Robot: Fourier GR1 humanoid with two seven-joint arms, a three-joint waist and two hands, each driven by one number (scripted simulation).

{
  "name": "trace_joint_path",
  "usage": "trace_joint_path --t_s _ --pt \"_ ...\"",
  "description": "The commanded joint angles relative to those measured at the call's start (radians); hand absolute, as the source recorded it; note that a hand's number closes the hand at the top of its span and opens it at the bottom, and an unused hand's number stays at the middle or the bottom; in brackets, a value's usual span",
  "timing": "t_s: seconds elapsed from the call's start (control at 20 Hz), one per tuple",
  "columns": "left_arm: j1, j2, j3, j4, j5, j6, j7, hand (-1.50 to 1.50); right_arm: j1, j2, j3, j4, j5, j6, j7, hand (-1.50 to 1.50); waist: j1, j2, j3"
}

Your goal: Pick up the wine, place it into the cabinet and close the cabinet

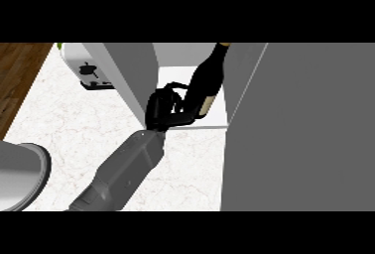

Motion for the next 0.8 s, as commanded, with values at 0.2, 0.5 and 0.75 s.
trace_joint_path --t_s 0.2,0.5,0.75 --pt "-0.103 0.0 0.016 0.126 0.046 -0.064 -0.028 1.5 0.036 -0.014 -0.022 -0.026 -0.038 0.026 -0.012 -1.5 -0.008 0.002 0.0" --pt "-0.178 0.0 0.028 0.169 0.076 0.011 0.05 1.5 -0.016 0.014 0.046 0.021 0.065 -0.006 -0.023 -1.5 -0.01 0.003 0.0" --pt "-0.134 0.0 0.005 0.219 0.079 -0.01 0.011 1.5 -0.096 -0.02 -0.031 0.063 -0.017 -0.006 0.006 -1.5 -0.02 0.009 0.0"
